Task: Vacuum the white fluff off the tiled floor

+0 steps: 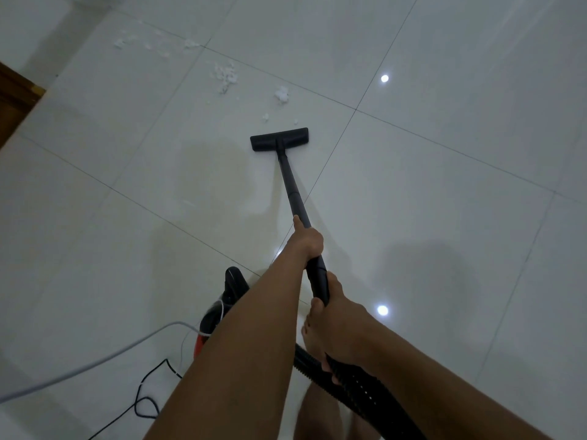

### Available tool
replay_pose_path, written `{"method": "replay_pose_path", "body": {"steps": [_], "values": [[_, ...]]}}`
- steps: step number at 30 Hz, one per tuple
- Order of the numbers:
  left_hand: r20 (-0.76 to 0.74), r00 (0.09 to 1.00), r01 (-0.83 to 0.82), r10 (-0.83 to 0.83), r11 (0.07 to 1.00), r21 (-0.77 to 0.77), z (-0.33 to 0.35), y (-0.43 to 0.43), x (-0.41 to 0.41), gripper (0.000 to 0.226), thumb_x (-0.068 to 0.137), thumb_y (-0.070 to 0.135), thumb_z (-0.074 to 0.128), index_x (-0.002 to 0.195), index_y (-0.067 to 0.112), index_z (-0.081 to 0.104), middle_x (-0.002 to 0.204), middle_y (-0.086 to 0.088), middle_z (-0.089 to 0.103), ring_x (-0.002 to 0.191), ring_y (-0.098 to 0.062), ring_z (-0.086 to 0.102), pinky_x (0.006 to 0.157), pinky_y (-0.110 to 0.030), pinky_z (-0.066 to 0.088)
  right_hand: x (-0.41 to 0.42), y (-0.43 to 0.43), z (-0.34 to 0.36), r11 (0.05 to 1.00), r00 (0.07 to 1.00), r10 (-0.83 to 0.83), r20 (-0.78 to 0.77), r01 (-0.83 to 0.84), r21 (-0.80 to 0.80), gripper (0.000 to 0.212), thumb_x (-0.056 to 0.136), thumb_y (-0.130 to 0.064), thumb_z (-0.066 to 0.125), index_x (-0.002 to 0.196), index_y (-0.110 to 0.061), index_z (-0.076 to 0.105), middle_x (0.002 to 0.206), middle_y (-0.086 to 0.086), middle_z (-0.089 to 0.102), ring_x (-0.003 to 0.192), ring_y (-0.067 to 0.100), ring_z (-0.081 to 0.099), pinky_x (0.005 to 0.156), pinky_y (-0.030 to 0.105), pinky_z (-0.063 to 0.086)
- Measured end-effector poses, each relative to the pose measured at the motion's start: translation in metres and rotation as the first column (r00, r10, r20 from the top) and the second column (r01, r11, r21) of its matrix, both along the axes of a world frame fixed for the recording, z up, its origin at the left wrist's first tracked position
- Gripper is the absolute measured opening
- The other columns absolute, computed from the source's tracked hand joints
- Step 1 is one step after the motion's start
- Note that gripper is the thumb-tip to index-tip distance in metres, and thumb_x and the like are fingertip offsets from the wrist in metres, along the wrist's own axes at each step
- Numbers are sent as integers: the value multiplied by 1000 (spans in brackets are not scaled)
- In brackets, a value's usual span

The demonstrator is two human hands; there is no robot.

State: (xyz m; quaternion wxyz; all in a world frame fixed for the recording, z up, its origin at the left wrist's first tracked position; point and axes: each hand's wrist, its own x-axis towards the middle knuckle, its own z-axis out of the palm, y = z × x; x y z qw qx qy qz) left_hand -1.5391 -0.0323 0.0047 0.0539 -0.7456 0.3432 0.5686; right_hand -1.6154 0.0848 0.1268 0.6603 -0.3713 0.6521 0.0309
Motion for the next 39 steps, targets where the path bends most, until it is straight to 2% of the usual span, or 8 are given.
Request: {"method": "replay_pose_path", "body": {"steps": [7, 12, 17, 22, 25, 29, 35, 39], "values": [[-13, 1000, -8, 8, 999, 42, 5, -57, 13, 74, 104, 17, 29, 156, 34, -21, 129, -18, 55, 113, -32, 60, 101, -46, 51, 13, -59, 10, 1000, 1000, 1, -17, -2, -14, 62, 111, -33, 30, 162, -30, -4, 105, 7, 61, 62, 9, 60, 39, 11, 39], [-19, 1000, 15, -14, 999, 44, 2, -89, 13, 75, 103, 15, 29, 155, 32, -23, 131, -19, 55, 115, -34, 61, 102, -48, 51, 11, -92, 9, 1000, 1000, 16, -19, -16, -18, 61, 111, -33, 29, 163, -30, -3, 106, 9, 60, 60, 10, 59, 39, 14, 39], [-27, 996, 81, -80, 996, 22, 1, -110, 8, 72, 104, 11, 26, 156, 25, -21, 151, -15, 40, 118, -36, 59, 102, -49, 50, 5, -116, 16, 999, 999, 39, -15, -39, -9, 62, 111, -31, 30, 163, -29, -5, 96, 7, 57, 55, 9, 56, 31, 8, 33], [-13, 1000, 5, -5, 1000, -7, -4, -134, -1, 72, 104, 14, 29, 157, 27, -17, 144, -18, 47, 120, -36, 58, 104, -48, 49, -6, -146, 22, 993, 992, 121, -40, -120, 10, 60, 113, -28, 26, 163, -24, -5, 125, 14, 58, 59, 3, 43, 32, -1, 27], [-16, 1000, -28, 27, 999, -19, -6, -152, -7, 72, 104, 13, 30, 158, 27, -16, 141, -20, 49, 120, -36, 58, 104, -48, 49, -15, -165, 21, 991, 990, 137, -32, -136, 11, 60, 113, -27, 26, 164, -24, -5, 141, 16, 52, 77, 6, 55, 31, 1, 28], [-8, 1000, -17, 17, 1000, -22, -9, -175, -17, 71, 104, 12, 29, 158, 24, -16, 147, -18, 43, 122, -37, 56, 105, -48, 48, -24, -183, 8, 998, 998, 68, -15, -68, 18, 61, 112, -29, 30, 163, -28, -4, 105, 11, 56, 52, 9, 53, 32, 8, 35], [0, 999, -49, 49, 996, -78, -13, -214, -35, 67, 104, 13, 34, 159, 20, -2, 151, -22, 41, 132, -40, 49, 109, -48, 43, -44, -220, -3, 998, 1000, -2, 12, 2, 61, 62, 110, -34, 32, 161, -37, -3, 94, 10, 55, 63, 18, 62, 49, 29, 59], [17, 999, -33, 34, 997, -73, -11, -242, -42, 66, 104, 13, 35, 160, 17, 0, 153, -21, 39, 135, -39, 46, 110, -47, 41, -53, -247, -7, 997, 999, -30, 28, 28, 76, 61, 110, -34, 33, 161, -38, -1, 90, 10, 57, 57, 16, 62, 42, 25, 53]]}}
